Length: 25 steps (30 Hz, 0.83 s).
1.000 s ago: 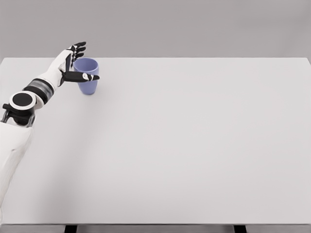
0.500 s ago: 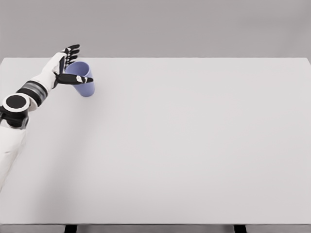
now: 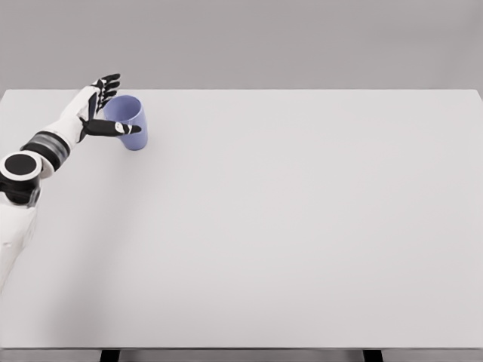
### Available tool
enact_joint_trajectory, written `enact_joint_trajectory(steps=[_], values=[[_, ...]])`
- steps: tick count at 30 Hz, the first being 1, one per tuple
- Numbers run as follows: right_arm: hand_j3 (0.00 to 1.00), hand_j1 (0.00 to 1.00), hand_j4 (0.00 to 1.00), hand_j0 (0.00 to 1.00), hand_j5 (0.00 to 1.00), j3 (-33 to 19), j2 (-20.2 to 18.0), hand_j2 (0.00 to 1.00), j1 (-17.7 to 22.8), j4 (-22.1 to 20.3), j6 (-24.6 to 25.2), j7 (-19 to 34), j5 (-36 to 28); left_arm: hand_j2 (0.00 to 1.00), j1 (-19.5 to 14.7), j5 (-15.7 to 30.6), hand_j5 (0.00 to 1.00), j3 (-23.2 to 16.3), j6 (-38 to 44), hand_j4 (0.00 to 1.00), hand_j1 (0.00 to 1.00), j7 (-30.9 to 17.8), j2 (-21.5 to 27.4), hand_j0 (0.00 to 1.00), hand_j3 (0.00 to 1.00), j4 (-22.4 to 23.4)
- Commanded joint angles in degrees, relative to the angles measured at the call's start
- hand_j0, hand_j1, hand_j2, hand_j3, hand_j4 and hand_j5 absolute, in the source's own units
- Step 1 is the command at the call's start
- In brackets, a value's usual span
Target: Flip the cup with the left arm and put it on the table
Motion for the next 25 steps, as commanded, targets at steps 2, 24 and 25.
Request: enact_joint_trajectory(steps=[2, 24, 25], values=[[1.00, 1.00, 1.00, 1.00, 1.00, 0.0, 0.0, 1.00, 0.0, 0.0, 0.0, 0.0, 0.0, 1.00, 0.4, 0.0, 1.00, 1.1, 0.0, 1.00, 1.00, 0.0, 0.3, 1.00, 1.00, -1.7], [1.00, 1.00, 1.00, 1.00, 1.00, 0.0, 0.0, 1.00, 0.0, 0.0, 0.0, 0.0, 0.0, 1.00, 7.0, -0.1, 1.00, 7.6, -5.8, 1.00, 1.00, 0.0, 9.3, 1.00, 1.00, -11.9], [1.00, 1.00, 1.00, 1.00, 1.00, 0.0, 0.0, 1.00, 0.0, 0.0, 0.0, 0.0, 0.0, 1.00, 7.2, -0.1, 1.00, 7.6, -5.7, 1.00, 1.00, 0.1, 9.2, 1.00, 1.00, -11.9]])
